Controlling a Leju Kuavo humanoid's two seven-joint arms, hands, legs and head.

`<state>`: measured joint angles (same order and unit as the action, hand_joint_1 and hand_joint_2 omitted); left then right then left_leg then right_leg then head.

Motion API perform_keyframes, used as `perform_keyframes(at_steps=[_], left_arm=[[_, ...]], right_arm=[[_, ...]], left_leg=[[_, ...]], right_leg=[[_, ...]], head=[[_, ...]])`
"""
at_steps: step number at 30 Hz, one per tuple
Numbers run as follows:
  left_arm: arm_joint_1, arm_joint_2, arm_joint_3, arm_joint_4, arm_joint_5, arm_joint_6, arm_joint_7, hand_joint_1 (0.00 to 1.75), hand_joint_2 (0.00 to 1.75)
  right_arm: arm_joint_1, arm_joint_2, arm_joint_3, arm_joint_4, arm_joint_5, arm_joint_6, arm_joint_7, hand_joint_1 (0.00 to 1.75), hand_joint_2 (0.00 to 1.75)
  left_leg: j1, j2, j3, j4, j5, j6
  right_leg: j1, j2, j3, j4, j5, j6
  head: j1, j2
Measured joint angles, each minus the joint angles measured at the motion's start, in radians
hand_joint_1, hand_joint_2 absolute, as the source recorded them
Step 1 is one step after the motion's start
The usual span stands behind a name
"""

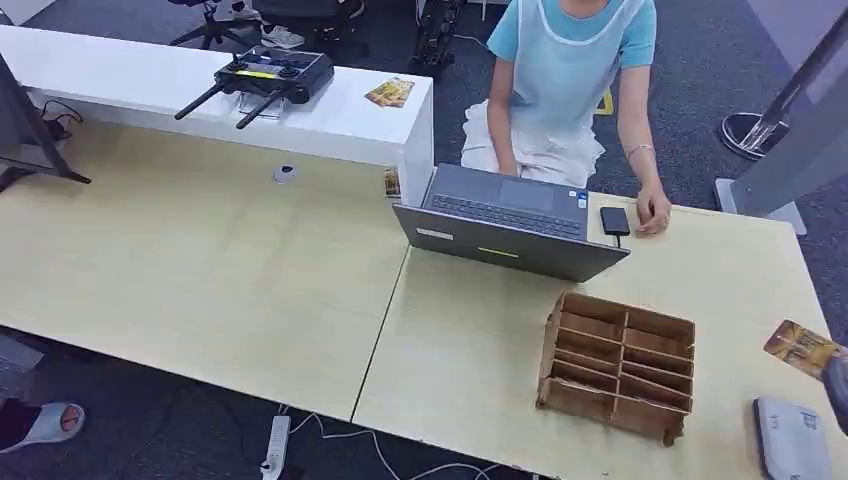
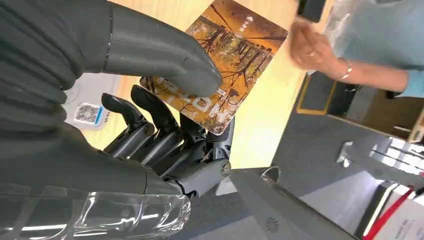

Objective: Pass the card to the sensor for recognition and then transmit it.

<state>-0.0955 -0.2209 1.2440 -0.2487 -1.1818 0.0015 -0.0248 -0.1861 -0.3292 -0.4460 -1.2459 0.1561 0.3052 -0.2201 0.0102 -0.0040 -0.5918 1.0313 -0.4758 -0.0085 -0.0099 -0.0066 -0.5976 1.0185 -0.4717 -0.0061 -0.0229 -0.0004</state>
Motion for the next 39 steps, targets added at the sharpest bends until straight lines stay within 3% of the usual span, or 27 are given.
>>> perform_keyframes(at_steps=[29,39], left_arm=[[-0.001,0.004,0.000,0.000,-0.012,-0.003,0.003,0.00,0.00],[0.000,0.005,0.000,0.000,-0.016,-0.003,0.004,0.00,0.00]], right_arm=[[-0.056,-0.067,-0.076,0.231,0.131,-0.040,0.021,1.75,1.75],[-0.040,-0.078,-0.123,0.274,0.095,0.008,0.006,1.75,1.75]], left_leg=[[0.000,0.000,0.000,0.000,0.000,0.000],[0.000,0.000,0.000,0.000,0.000,0.000]], right_leg=[[0.000,0.000,0.000,0.000,0.000,0.000],[0.000,0.000,0.000,0.000,0.000,0.000]], head=[[0.000,0.000],[0.000,0.000]])
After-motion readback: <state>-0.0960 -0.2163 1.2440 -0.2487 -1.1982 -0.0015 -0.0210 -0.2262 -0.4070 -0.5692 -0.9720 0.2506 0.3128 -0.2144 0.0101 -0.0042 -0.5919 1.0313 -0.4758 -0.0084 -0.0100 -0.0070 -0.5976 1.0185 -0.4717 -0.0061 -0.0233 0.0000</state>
